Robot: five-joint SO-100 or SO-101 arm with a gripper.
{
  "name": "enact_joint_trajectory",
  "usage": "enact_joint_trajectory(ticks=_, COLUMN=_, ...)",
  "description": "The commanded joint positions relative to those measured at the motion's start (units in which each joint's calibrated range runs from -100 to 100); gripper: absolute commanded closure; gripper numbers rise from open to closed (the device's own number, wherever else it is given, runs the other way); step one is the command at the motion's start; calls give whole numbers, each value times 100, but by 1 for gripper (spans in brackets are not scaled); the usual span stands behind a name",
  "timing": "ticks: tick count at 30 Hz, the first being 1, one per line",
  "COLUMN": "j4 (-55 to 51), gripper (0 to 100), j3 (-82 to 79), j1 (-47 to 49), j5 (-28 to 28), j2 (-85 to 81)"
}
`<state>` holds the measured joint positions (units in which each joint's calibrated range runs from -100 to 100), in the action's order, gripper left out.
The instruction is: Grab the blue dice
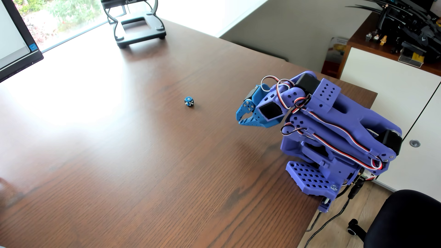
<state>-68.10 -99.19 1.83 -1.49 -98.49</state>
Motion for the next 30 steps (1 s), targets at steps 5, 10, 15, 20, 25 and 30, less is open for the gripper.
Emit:
enact_joint_trajectory(ticks=5, j4=136, gripper=98, j3=688, j1=-199, j5=-19, j2=-84)
enact_joint_trajectory(ticks=10, j4=136, gripper=98, j3=688, j1=-199, j5=-19, j2=-84)
enact_joint_trajectory(ticks=15, j4=136, gripper=98, j3=688, j1=-207, j5=-19, j2=-84)
enact_joint_trajectory(ticks=20, j4=136, gripper=98, j3=1438, j1=-248, j5=-456, j2=-50)
enact_joint_trajectory(ticks=25, j4=136, gripper=90, j3=2858, j1=22, j5=-587, j2=1055)
enact_joint_trajectory(ticks=30, j4=128, gripper=89, j3=5055, j1=54, j5=-645, j2=3533)
